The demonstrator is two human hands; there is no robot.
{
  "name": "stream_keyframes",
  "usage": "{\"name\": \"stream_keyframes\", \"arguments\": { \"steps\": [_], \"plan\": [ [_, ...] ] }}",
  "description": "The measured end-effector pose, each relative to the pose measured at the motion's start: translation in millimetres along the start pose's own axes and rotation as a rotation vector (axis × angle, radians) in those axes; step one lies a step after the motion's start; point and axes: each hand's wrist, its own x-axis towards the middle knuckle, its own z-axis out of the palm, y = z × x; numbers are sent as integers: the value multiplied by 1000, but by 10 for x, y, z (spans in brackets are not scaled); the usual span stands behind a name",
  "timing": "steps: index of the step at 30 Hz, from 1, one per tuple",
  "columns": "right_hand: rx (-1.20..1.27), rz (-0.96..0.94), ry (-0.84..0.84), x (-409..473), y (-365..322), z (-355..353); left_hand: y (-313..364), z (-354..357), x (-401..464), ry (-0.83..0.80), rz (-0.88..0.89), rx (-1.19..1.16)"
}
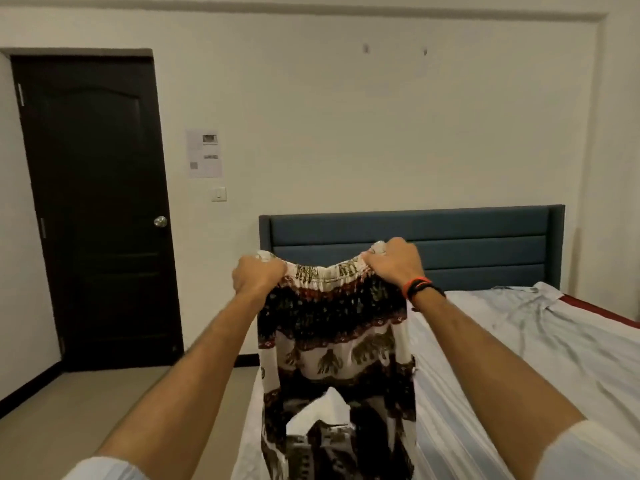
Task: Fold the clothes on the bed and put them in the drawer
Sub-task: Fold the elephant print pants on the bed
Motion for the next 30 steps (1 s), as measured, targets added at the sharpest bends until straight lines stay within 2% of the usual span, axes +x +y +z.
{"name": "stream_keyframes", "arguments": {
  "steps": [3, 8, 9, 12, 14, 16, 17, 19, 20, 22, 26, 28, 30],
  "plan": [
    [56, -29, -54, -122, -120, 307, -48, 261, -135, -97, 62, 30],
    [208, -160, -194, -283, -223, 479, 10, 461, -331, -184, 101, -134],
    [250, -179, -236, -297, -221, 473, 32, 459, -340, -238, 71, -223],
    [288, -241, -366, -330, -201, 433, 77, 389, -328, -528, -67, -600],
    [227, -266, -333, -308, -166, 448, 57, 335, -354, -610, -76, -643],
    [222, -266, -238, -256, -126, 455, -36, 308, -376, -561, -57, -588],
    [268, -252, -231, -228, -103, 454, -110, 302, -350, -479, -48, -536],
    [425, -225, -293, -216, -71, 431, -273, 303, -222, -298, -22, -413],
    [521, -216, -337, -242, -69, 394, -351, 286, -162, -257, -6, -367],
    [700, -213, -407, -292, -97, 304, -472, 238, -102, -323, -6, -301],
    [901, -259, -492, -276, -111, 120, -486, 108, -181, -662, 92, -227],
    [890, -265, -484, -258, -94, 15, -419, 50, -248, -682, 164, -185],
    [766, -250, -426, -151, -15, -47, -337, 16, -228, -557, 214, -138]
  ]
}}
